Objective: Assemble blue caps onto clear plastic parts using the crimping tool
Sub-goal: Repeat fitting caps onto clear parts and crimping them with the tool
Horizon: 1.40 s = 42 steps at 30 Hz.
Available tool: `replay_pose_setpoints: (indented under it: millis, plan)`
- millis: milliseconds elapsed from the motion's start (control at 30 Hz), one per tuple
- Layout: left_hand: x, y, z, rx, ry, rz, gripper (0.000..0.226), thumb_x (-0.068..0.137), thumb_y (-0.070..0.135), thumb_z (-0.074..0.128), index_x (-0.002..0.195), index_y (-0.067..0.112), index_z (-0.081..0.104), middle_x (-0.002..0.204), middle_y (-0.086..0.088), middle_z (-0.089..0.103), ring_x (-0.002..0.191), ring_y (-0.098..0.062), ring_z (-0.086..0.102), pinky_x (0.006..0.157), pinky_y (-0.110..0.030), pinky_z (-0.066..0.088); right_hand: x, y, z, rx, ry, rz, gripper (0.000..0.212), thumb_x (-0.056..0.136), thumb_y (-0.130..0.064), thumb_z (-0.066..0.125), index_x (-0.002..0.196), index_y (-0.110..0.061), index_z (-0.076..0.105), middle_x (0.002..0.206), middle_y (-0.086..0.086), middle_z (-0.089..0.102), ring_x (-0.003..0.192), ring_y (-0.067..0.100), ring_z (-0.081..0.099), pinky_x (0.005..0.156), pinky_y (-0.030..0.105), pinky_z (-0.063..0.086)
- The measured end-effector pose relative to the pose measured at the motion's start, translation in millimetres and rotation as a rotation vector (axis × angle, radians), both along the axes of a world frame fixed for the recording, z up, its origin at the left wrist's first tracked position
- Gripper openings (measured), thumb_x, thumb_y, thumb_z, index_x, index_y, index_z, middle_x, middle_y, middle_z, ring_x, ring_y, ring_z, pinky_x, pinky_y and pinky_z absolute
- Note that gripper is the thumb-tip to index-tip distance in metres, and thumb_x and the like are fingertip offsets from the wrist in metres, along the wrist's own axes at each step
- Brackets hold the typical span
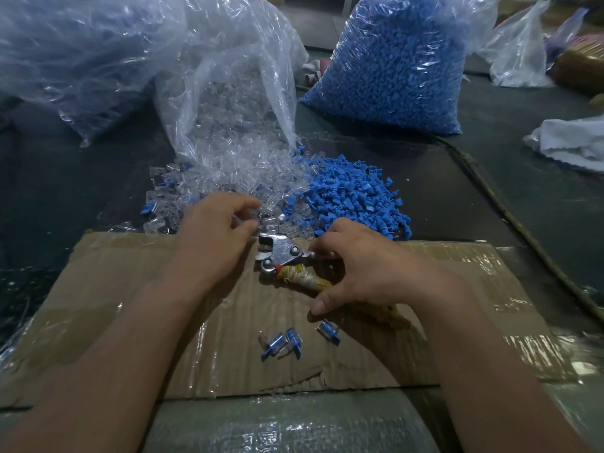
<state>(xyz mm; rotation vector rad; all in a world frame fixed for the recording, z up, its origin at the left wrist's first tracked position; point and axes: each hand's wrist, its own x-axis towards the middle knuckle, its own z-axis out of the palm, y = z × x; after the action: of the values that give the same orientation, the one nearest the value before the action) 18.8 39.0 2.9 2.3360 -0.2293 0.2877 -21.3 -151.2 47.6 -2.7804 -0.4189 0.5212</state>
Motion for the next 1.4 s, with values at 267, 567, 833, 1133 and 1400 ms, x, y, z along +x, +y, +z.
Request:
replay_pose_setpoints:
  millis: [267, 567, 833, 1133, 1400]
  plan:
    - [6.7, -2.0, -2.4, 0.217, 0.051, -0.031, 0.038, 0.086, 0.022, 0.061, 0.124, 0.027, 0.057, 0.087, 0.006, 0.041, 0.084, -0.011, 0.04, 0.076, -0.027, 0.032, 2.8, -5.7, 1.1, 0.052, 0.017, 0.025, 0.062, 0.063, -0.056, 0.072, 0.115, -0.027, 0.055, 0.094, -0.015, 0.039, 0.084, 0.001, 0.037, 0.068, 0.02, 0.034]
    - [5.6, -1.0, -3.7, 0.164, -0.047, -0.009, 0.01, 0.085, 0.023, 0.062, 0.091, 0.017, 0.068, 0.086, 0.005, 0.049, 0.083, -0.012, 0.045, 0.076, -0.028, 0.034, 16.9, -14.2, -10.8, 0.285, -0.354, -0.368, 0.007, 0.088, -0.032, 0.058, 0.085, -0.027, 0.063, 0.073, -0.021, 0.052, 0.071, -0.004, 0.05, 0.062, 0.015, 0.037]
    - [0.2, -0.2, 4.6, -0.154, -0.021, 0.145, 0.019, 0.077, 0.011, 0.064, 0.061, 0.018, 0.057, 0.062, 0.006, 0.06, 0.064, -0.012, 0.06, 0.065, -0.032, 0.051, 23.8, -14.9, -23.5, 0.222, -0.428, -0.36, 0.015, 0.086, -0.024, 0.061, 0.099, -0.02, 0.068, 0.083, -0.013, 0.05, 0.076, 0.002, 0.047, 0.071, 0.02, 0.038]
    - [-15.4, -6.9, 23.8, -0.645, 0.27, 0.068, 0.011, 0.075, 0.0, 0.069, 0.069, 0.004, 0.06, 0.057, -0.008, 0.067, 0.049, -0.016, 0.065, 0.044, -0.021, 0.051, 27.4, 1.8, -29.3, 0.056, -0.359, -0.235, 0.019, 0.085, -0.035, 0.061, 0.099, -0.024, 0.066, 0.084, -0.008, 0.039, 0.084, 0.009, 0.039, 0.073, 0.026, 0.031]
    - [-18.2, -3.7, 27.9, -0.714, 0.307, 0.007, 0.018, 0.074, -0.006, 0.066, 0.074, 0.012, 0.066, 0.058, 0.0, 0.065, 0.054, -0.013, 0.06, 0.052, -0.025, 0.054, 26.0, 1.8, -26.8, 0.14, -0.353, -0.214, 0.011, 0.084, -0.02, 0.063, 0.078, -0.026, 0.057, 0.075, -0.016, 0.039, 0.076, 0.007, 0.043, 0.069, 0.024, 0.031]
